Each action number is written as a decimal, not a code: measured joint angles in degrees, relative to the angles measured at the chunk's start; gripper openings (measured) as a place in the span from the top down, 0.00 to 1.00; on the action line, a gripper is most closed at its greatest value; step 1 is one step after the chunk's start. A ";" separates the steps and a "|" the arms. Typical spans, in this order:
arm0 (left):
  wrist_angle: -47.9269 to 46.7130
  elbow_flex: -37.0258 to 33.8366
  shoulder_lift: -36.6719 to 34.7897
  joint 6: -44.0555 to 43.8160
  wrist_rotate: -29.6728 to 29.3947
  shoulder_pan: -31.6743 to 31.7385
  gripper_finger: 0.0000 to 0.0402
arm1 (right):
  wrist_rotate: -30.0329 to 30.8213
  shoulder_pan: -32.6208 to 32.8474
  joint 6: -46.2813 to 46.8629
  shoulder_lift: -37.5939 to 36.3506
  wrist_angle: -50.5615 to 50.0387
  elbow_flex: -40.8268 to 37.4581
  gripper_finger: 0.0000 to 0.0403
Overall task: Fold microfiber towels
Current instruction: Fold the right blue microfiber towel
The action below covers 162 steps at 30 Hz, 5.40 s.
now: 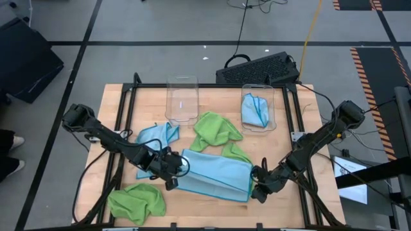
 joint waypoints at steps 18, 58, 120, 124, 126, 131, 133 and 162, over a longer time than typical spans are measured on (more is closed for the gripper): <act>9.86 -6.60 0.04 -6.46 4.20 -1.97 0.99 | -4.24 -0.11 1.64 0.29 0.69 -0.08 0.97; 16.48 -6.67 8.74 -7.88 7.53 -2.10 0.99 | -5.96 -0.07 -4.23 3.26 2.24 -0.12 0.94; 17.33 -5.56 0.33 -30.41 4.03 -2.19 0.70 | 1.95 -0.21 -0.49 -3.90 0.54 -0.12 0.88; 14.16 -1.03 0.31 -22.15 6.02 -0.26 0.70 | 7.20 -1.44 -0.50 -7.21 -1.62 -0.10 0.88; 10.11 1.25 0.31 -17.85 6.54 1.12 0.70 | 8.27 -2.60 -0.67 -8.73 -4.15 -0.10 0.88; -0.93 5.37 0.31 -14.96 12.45 7.44 0.65 | 9.12 -7.07 -4.43 -12.30 -12.84 -0.10 0.88; -2.97 5.38 0.33 -14.90 15.82 10.69 0.59 | 7.95 -9.39 -6.76 -13.63 -16.52 -0.10 0.88; -2.96 -2.46 0.31 30.88 17.19 24.66 0.32 | -7.51 -27.21 -34.49 -19.23 -26.44 -0.10 0.88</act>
